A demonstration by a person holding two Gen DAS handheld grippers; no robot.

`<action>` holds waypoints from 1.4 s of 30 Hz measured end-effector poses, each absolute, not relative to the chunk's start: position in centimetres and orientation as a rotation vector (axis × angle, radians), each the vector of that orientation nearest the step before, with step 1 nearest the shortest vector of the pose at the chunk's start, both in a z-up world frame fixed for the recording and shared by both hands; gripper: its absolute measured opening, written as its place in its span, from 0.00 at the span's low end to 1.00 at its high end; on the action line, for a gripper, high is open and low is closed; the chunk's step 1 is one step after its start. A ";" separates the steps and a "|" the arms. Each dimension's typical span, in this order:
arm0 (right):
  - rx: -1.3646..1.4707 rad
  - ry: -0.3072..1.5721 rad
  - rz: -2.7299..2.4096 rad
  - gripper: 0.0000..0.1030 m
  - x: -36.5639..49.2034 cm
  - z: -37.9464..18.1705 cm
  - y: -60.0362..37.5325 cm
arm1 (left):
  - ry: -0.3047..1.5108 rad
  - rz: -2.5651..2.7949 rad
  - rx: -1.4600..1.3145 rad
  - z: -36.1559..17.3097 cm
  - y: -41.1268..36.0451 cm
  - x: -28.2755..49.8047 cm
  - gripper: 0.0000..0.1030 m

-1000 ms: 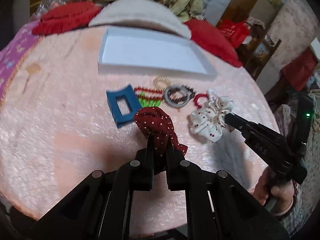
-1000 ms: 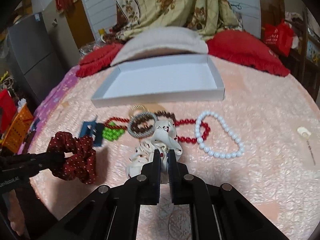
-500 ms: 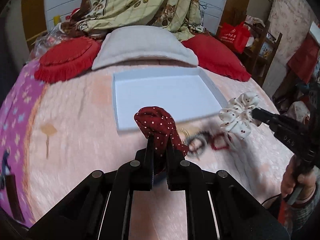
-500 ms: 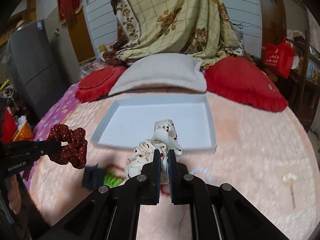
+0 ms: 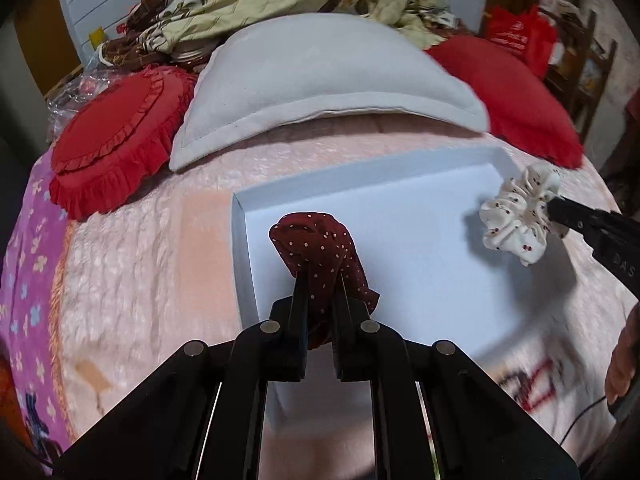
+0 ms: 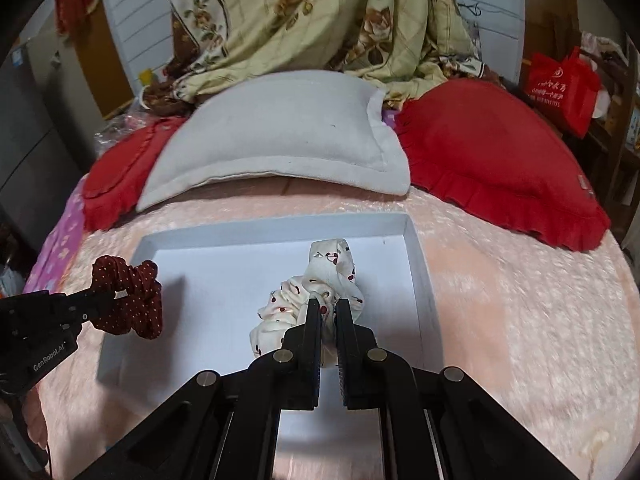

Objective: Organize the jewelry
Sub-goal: 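Carry both scrunchies into the white tray and open both tools, then move the left tool to the blue claw clip and grasp it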

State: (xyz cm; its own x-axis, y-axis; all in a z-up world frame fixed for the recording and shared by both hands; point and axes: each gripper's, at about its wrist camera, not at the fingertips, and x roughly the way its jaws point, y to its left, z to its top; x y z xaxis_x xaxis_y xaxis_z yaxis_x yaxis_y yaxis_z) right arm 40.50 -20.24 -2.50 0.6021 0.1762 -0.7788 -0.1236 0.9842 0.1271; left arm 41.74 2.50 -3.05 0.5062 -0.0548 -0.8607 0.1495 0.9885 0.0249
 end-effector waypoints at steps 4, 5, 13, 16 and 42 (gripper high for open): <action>0.086 0.941 0.165 0.06 43.4 -4.7 -20.8 | 1.049 -0.077 0.094 -4.9 3.0 44.8 0.08; 0.090 0.949 0.162 0.06 43.9 -5.1 -21.0 | 1.055 -0.057 0.096 -5.5 3.2 45.4 0.10; 0.099 1.006 0.118 0.21 44.8 -7.3 -22.5 | 1.092 -0.090 -0.063 -6.2 5.5 46.1 0.40; 0.103 0.972 0.109 0.43 44.1 -6.3 -22.9 | 1.084 -0.114 -0.163 -5.0 6.8 44.9 0.46; 0.161 0.932 0.197 0.43 19.0 -4.9 -25.0 | 0.981 0.029 -0.140 -2.0 7.3 17.1 0.46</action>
State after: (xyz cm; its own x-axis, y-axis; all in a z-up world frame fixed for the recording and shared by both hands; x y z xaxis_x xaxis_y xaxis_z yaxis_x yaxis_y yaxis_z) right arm 18.98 -24.97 -4.92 0.5804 0.2372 -0.7791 -0.0984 0.9701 0.2220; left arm 17.14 7.34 -2.04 0.5562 -0.0387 -0.8302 -0.0881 0.9905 -0.1052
